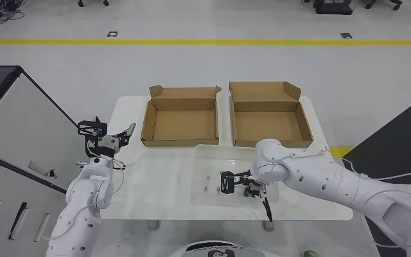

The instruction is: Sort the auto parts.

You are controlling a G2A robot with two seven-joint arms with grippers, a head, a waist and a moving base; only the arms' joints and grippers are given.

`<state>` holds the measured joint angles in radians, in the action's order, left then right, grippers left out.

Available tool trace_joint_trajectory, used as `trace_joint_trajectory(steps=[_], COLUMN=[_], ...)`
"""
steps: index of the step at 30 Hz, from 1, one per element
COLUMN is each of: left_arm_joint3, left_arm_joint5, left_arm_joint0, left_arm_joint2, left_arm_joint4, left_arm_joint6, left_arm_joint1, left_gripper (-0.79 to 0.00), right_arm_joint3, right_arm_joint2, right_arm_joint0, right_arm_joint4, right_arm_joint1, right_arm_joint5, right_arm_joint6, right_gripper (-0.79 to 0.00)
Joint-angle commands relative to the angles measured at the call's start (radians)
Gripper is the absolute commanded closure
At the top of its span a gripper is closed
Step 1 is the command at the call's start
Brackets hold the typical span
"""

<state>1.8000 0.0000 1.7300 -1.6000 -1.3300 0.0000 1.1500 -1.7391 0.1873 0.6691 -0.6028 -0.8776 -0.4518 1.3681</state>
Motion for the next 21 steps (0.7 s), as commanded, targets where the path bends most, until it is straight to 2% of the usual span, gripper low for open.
trace_joint_trajectory(steps=[1, 21], left_arm_joint3=[0.000, 0.000], left_arm_joint5=[0.000, 0.000], left_arm_joint0=[0.000, 0.000], left_arm_joint2=[0.000, 0.000], left_arm_joint4=[0.000, 0.000], left_arm_joint6=[0.000, 0.000], left_arm_joint1=[0.000, 0.000], left_gripper=[-0.785, -0.785], right_arm_joint3=[0.001, -0.043], right_arm_joint2=[0.000, 0.040], right_arm_joint0=[0.000, 0.029], right_arm_joint4=[-0.002, -0.027], right_arm_joint1=[-0.003, 0.017], right_arm_joint5=[0.000, 0.019], right_arm_joint6=[0.000, 0.019], right_gripper=[-0.342, -0.314])
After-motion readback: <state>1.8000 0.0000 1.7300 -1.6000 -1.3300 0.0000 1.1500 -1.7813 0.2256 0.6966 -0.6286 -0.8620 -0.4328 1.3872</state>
